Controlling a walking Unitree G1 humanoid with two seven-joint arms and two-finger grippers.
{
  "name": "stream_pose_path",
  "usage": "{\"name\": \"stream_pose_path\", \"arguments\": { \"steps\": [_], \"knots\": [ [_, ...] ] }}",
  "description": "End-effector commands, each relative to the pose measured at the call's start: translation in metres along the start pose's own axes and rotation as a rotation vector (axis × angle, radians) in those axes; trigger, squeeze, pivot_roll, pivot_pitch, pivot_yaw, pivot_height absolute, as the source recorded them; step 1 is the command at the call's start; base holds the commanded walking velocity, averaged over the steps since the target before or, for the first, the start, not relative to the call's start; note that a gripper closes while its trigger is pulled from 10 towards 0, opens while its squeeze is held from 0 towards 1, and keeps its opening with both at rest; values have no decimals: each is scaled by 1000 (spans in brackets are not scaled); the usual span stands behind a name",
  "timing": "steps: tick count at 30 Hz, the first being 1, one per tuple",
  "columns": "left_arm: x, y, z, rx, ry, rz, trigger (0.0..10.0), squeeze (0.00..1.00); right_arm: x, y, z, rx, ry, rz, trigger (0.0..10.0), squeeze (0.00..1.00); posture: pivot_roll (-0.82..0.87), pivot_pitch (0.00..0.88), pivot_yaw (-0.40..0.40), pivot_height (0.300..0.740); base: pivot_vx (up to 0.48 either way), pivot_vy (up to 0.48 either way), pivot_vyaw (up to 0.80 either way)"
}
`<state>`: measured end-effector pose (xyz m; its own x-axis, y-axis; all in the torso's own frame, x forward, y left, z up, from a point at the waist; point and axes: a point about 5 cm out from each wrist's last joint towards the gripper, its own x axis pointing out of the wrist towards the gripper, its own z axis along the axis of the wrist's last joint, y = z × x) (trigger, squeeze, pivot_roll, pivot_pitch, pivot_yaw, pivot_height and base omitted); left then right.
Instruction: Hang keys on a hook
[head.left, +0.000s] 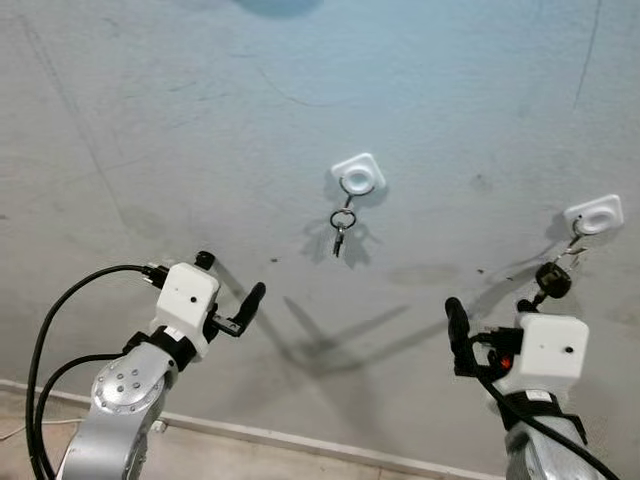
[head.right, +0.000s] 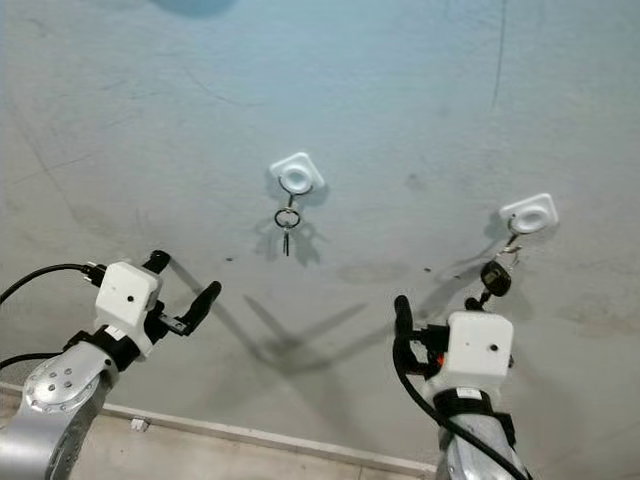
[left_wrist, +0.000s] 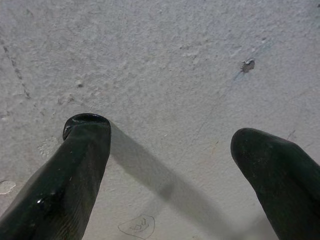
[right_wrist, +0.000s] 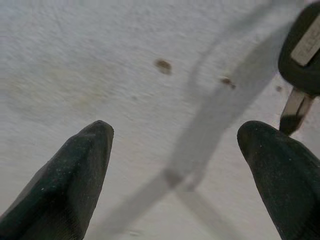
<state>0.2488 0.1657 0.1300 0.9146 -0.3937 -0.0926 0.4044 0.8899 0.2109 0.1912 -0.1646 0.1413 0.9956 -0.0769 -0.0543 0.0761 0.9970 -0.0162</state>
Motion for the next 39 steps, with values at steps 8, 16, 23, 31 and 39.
{"name": "stream_pose_path", "arguments": {
  "steps": [8,16,23,31,39],
  "knots": [
    [12,-18,3,-33,-8,-99,10000,0,12,-1,-4,40,14,-6,10000,0,106,0,-46,740,0,0,-741],
    [17,-28,5,-31,-20,-178,10000,0,15,2,-4,76,5,-4,10000,0,101,0,-40,740,0,0,-138],
    [18,-31,5,-22,-17,-201,10000,0,14,4,-5,90,7,-9,10000,0,97,0,-33,740,0,0,0],
    [15,-27,4,-16,-12,-182,10000,0,12,0,-6,84,11,-13,10000,0,100,0,-34,740,-33,0,0],
    [10,-20,2,-9,1,-155,10000,0,12,1,-7,83,15,-11,10000,0,107,0,-36,740,-294,0,0]
  ]
}}
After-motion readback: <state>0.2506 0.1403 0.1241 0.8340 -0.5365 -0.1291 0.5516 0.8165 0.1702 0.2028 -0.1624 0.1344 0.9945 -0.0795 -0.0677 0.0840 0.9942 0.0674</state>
